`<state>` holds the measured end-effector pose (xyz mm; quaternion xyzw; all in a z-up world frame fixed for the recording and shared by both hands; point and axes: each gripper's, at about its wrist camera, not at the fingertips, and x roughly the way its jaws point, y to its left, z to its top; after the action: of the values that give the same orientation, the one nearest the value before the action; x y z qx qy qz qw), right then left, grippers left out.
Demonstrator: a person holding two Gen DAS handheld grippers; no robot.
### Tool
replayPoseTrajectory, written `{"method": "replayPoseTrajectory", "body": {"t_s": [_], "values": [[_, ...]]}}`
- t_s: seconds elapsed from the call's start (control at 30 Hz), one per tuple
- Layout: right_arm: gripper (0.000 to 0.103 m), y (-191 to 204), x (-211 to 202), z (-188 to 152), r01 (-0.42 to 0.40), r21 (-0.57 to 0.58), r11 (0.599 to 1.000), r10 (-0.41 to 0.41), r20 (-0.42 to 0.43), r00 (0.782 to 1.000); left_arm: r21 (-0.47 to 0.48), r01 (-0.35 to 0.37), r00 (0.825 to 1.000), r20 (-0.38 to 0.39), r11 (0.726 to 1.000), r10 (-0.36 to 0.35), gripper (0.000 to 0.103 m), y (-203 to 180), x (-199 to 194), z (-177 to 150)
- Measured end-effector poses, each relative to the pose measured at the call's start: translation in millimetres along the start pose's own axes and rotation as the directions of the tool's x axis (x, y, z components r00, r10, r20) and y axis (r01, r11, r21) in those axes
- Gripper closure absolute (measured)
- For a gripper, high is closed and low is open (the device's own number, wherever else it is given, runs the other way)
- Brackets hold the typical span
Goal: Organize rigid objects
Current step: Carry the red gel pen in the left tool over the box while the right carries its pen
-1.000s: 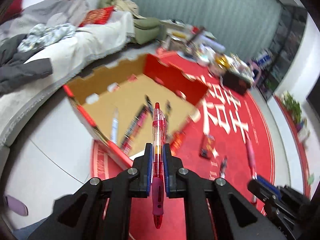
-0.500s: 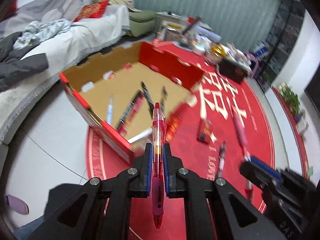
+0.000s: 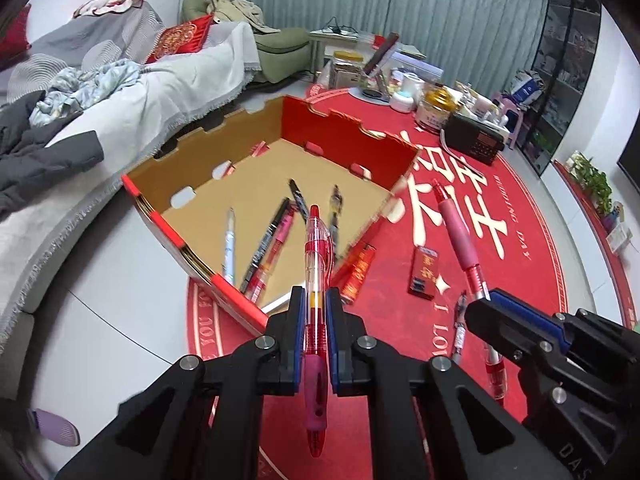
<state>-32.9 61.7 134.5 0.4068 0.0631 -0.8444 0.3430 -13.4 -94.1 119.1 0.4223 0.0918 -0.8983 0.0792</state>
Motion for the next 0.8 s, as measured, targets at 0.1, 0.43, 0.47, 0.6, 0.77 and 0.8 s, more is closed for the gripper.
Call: {"method": "replayPoseTrajectory", "body": {"t_s": [0.1,0.43,0.47,0.6,0.77,0.8], "values": [[0.092,7.6,6.6,11.2,0.000,-0.020,1.000,0.000,0.004,1.000,-0.013,-0.022,1.000,0.009,1.000,0.022,0.093,9.3,0.2,8.5],[0.092,29.6,25.7,39.9,-0.028,-0.062,0.998,0.027,-0.005,1.000,-0.032,-0.057,0.998,0.021,0.998,0.058,0.093,32.8,-0.2,27.2],[0.092,33.2,26.1,43.0,-0.028,-0.076,0.997,0.028,-0.003,1.000,-0.032,-0.058,0.998,0.026,0.998,0.059,0.093,34.3,-1.1,29.7],[0.092,38.3,29.8,57.9,-0.030,-0.087,0.996,0.031,0.004,1.000,-0.044,-0.054,0.998,0.039,0.998,0.056,0.093,39.3,-1.5,43.5],[0.092,38.4,34.9,79.4,-0.035,-0.071,0.997,0.036,0.011,0.999,-0.089,-0.026,0.998,0.047,0.996,0.031,0.093,49.3,0.5,66.0],[0.092,39.9,33.7,84.6,-0.034,-0.076,0.997,0.036,0.020,0.999,-0.096,-0.020,0.998,0.054,0.995,0.025,0.093,51.9,-1.3,70.1]]}}
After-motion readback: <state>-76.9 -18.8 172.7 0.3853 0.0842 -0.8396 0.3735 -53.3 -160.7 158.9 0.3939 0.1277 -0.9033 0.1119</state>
